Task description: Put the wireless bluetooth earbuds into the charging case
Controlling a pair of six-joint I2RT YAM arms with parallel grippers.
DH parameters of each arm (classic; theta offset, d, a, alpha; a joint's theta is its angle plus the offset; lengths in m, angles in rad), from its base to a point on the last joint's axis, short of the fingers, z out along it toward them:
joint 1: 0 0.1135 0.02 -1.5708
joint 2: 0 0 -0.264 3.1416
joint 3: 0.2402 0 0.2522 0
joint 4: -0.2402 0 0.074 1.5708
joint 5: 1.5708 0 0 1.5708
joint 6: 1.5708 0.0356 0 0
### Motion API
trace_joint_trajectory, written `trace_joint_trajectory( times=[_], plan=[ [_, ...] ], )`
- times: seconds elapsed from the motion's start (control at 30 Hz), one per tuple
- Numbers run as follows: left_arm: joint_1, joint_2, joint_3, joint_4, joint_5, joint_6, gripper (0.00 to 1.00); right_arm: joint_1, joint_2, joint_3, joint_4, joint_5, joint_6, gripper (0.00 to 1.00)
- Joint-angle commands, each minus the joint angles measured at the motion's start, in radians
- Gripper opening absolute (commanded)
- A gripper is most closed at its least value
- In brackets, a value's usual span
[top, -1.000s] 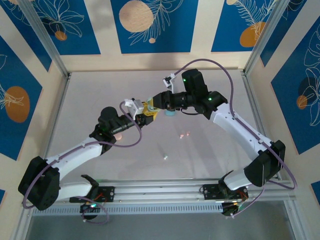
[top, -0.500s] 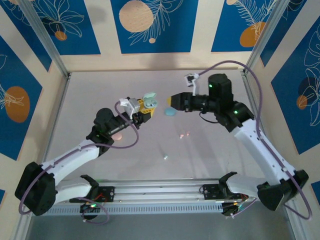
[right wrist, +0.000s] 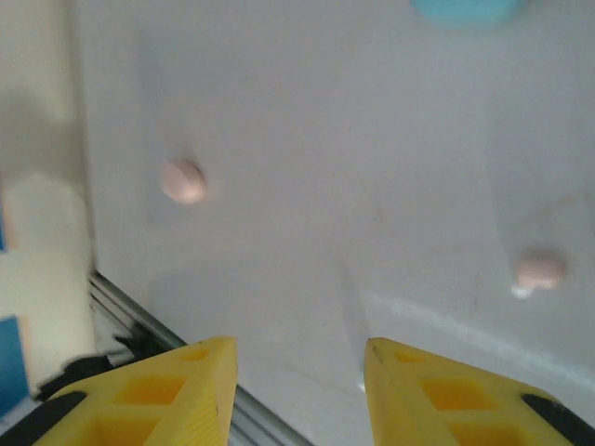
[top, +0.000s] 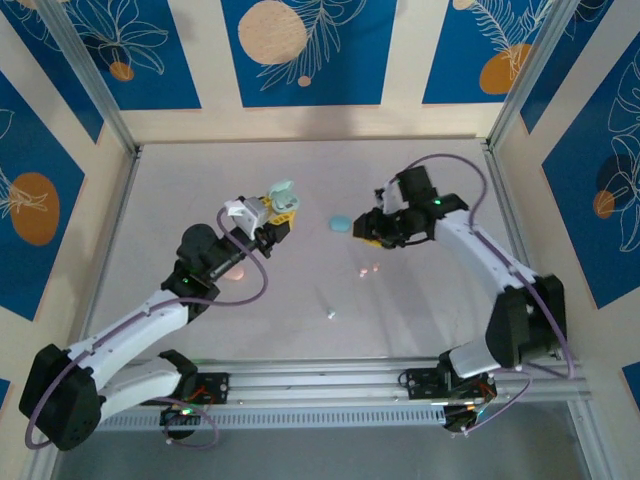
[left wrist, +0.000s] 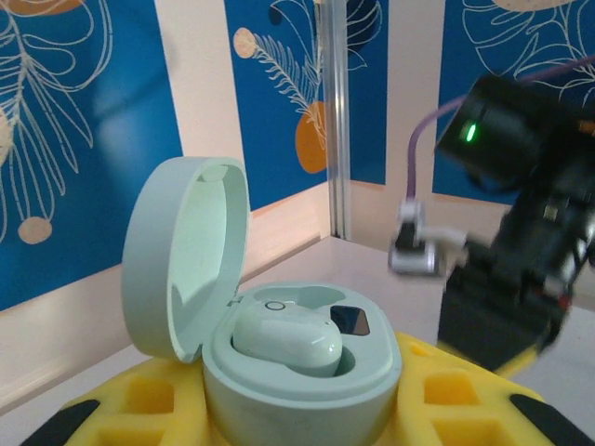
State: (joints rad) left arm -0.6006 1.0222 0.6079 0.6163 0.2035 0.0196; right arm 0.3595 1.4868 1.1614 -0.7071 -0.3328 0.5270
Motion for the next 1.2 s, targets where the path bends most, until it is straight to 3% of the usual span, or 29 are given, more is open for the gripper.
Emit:
trace_joint_trajectory(
  times=[0.0,0.4,0.8,1.17],
  plan=[
    [-0.005,-0.042,-0.013,-0.014,-0.041,0.020,0.29,0.091,0.088,0.025,-0.133,0.015,-0.029,0.42],
    [-0.005,-0.109,-0.059,-0.052,-0.065,0.019,0.29,0.273,0.204,-0.120,-0.021,0.015,0.103,0.40],
    [-0.004,-0.088,-0.062,-0.034,-0.059,0.015,0.29,0.329,0.253,-0.207,0.148,0.043,0.224,0.36],
    [-0.004,-0.070,-0.062,-0.024,-0.062,0.014,0.29,0.329,0.296,-0.204,0.150,0.030,0.214,0.35]
  ],
)
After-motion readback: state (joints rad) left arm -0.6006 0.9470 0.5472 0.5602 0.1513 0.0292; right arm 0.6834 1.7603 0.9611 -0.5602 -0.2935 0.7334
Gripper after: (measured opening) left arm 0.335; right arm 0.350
